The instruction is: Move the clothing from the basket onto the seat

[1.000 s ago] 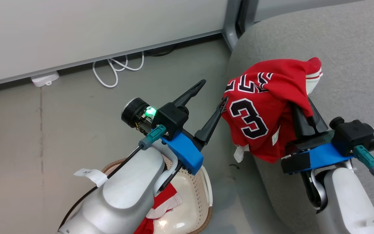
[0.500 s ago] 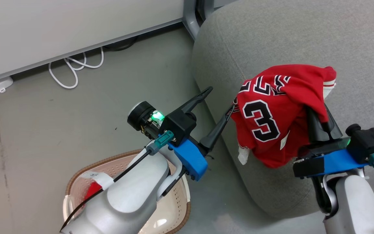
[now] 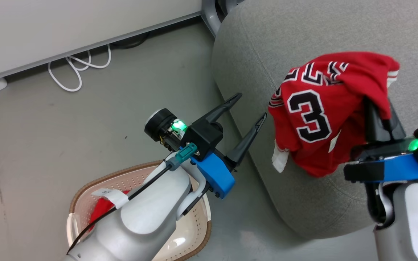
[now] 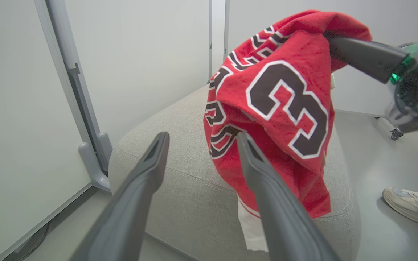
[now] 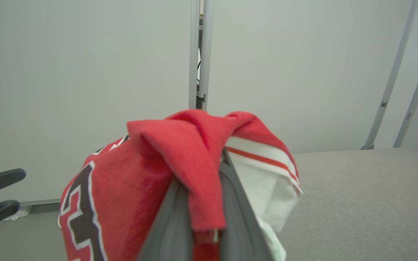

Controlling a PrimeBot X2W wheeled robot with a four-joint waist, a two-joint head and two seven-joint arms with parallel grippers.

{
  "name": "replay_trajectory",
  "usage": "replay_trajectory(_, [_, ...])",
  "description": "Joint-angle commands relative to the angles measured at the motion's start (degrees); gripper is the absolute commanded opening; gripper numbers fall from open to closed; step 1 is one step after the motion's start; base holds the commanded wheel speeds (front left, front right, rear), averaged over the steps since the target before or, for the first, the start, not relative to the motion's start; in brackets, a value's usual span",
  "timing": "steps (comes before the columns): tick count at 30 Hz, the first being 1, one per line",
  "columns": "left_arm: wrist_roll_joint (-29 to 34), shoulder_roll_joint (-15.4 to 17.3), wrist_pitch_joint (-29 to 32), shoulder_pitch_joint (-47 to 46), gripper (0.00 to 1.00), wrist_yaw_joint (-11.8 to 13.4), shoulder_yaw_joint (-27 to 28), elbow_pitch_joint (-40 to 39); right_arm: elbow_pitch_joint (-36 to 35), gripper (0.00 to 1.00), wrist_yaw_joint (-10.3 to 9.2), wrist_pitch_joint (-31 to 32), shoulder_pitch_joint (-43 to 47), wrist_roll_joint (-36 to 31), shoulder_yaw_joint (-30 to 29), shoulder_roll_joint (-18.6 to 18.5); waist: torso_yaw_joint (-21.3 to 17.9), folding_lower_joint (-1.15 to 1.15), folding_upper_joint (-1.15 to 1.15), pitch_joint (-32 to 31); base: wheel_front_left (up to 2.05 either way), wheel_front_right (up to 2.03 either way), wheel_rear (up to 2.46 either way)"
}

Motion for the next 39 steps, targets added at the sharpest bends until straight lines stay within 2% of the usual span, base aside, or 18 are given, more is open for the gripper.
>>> replay_trajectory(1, [0.42, 0.54, -0.12, -0.83, 1.00, 0.36, 0.29, -0.18, -0.99, 0.00, 0.03, -0.05, -1.43, -0.28, -0.73, 0.02, 0.18, 0.00, 0.00, 0.77, 0.00, 0.00, 0.00])
replay_trajectory(10, [1.64, 2.54, 0.89, -4.12, 1.00, 1.22, 0.53, -1.65, -5.82, 0.00, 0.02, -0.05, -13.12, -1.97, -6.79, -2.27, 0.98, 0.00, 0.00, 8.17, 0.00, 0.00, 0.00])
replay_trajectory(16, [3.09, 3.74, 2.18, -7.10, 1.00, 1.28, -0.05, -3.25, -6.98, 0.00, 0.03, -0.05, -21.46, -1.09, -12.87, -6.08, 1.98, 0.00, 0.00, 14.64, 0.00, 0.00, 0.00])
replay_trajectory(23, [4.58, 4.95, 3.26, -10.64, 1.00, 1.19, -0.41, -4.81, -5.28, 0.00, 0.02, -0.05, -29.10, -1.02, -16.68, -11.08, 2.06, 0.00, 0.00, 21.43, 0.00, 0.00, 0.00])
replay_trajectory(32, [5.49, 4.91, 3.78, -13.85, 1.00, 1.15, -1.07, -5.82, 2.30, 0.00, 0.02, -0.05, -33.71, 0.06, -22.25, -16.36, 3.13, 0.00, 0.00, 27.25, 0.00, 0.00, 0.00])
replay_trajectory(39, [5.63, 5.00, 3.39, -14.37, 1.00, 1.23, -1.56, -5.44, 12.04, 0.00, 0.02, -0.05, -33.92, -0.28, -23.29, -15.49, 3.58, 0.00, 0.00, 29.00, 0.00, 0.00, 0.00])
